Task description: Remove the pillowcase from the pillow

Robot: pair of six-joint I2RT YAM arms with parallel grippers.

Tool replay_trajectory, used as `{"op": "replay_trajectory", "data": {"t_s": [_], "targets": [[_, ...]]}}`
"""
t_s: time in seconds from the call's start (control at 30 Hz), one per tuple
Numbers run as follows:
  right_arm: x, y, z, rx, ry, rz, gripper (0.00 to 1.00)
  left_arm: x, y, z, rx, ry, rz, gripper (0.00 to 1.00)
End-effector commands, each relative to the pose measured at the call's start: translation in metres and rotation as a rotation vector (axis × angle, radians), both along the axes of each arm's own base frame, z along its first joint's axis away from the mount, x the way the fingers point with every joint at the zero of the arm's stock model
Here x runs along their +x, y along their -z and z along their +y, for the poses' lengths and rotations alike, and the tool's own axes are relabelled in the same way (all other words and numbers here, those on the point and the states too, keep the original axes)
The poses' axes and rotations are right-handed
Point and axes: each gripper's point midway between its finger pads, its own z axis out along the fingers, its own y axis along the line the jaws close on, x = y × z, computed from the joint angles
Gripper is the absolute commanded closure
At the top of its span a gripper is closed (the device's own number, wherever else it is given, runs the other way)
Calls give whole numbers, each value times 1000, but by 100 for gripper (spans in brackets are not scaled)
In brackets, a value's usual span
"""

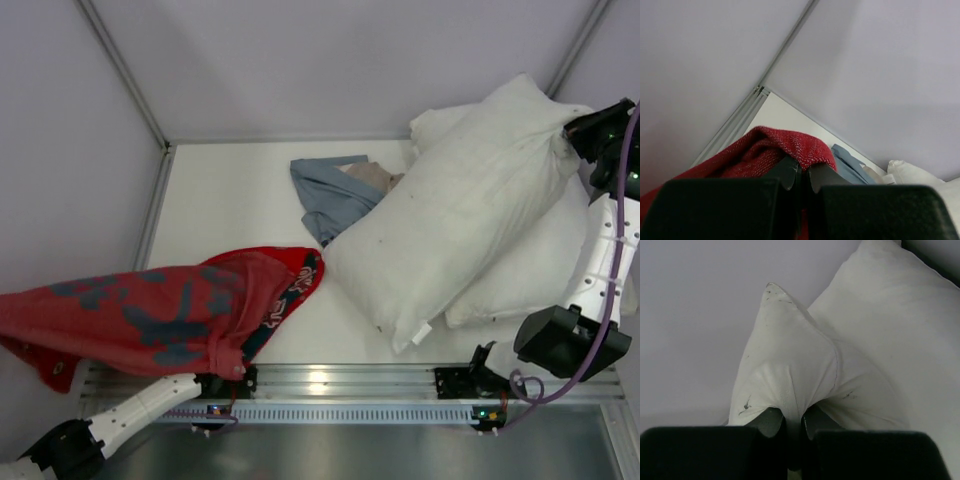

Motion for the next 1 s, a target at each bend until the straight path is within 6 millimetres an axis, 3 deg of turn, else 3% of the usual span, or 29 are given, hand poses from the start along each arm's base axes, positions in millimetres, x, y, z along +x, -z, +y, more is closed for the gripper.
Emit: {"op": "replay_trajectory", "data": {"t_s": [0.0,0.03,0.07,0.13,0.17,0.2,0.23,0.27,0.3,0.33,0.37,0.4,0.43,0.47,0.5,0.53,0.57,0.6,0.63,0.67,0.7,0.77,0.83,0.87,0.9,0.93,0.97], "targets": [[9,-75,-12,-117,42,-253,100,25,27,-22,108,1,142,100],[13,-71,2,-118,10,-249,100,45,40,-47,126,46,193,100],[14,-67,9,-121,-8,-242,100,47,36,-51,86,82,164,100],[14,-66,38,-126,-73,-252,100,81,65,-100,159,170,255,100],[15,-54,47,-115,-98,-231,100,92,76,-123,171,231,278,100],[11,-52,60,-121,-127,-231,100,112,96,-156,201,272,315,100],[12,-47,84,-115,-184,-226,100,122,107,-181,209,337,328,100],[12,-28,96,-111,-209,-192,100,130,120,-215,229,439,355,100],[7,-28,124,-116,-269,-205,100,145,138,-249,241,488,373,100],[5,-21,133,-120,-281,-192,100,150,147,-273,244,544,390,100],[4,-1,143,-114,-300,-155,100,161,163,-301,295,572,447,100],[-1,4,164,-113,-349,-153,100,168,163,-334,287,655,430,100],[-3,25,171,-107,-366,-113,100,181,188,-362,384,685,511,100],[-5,35,177,-102,-378,-92,100,187,195,-379,411,706,532,100],[-14,42,199,-101,-435,-86,100,193,204,-397,438,749,566,100],[-17,49,204,-105,-442,-75,100,210,196,-405,433,739,560,100],[-24,66,209,-107,-453,-42,100,227,217,-420,452,750,635,100],[-30,75,222,-107,-483,-26,100,227,222,-440,403,874,659,100],[-34,79,228,-115,-497,-26,100,262,217,-429,311,832,642,100],[-38,91,234,-132,-518,-2,100,282,224,-428,271,824,660,100],[-44,95,246,-142,-551,9,100,312,223,-407,216,763,652,100],[-53,109,257,-166,-588,51,100,356,218,-396,180,716,642,100],[-66,118,276,-180,-646,66,100,395,212,-364,151,640,650,100],[-70,130,279,-195,-660,90,100,412,234,-354,150,609,731,100],[-77,135,284,-206,-681,101,99,436,203,-341,159,565,679,100],[-80,144,284,-213,-681,124,94,453,216,-333,169,519,727,100],[-83,145,283,-233,-691,122,69,461,210,-328,168,508,727,100]]}}
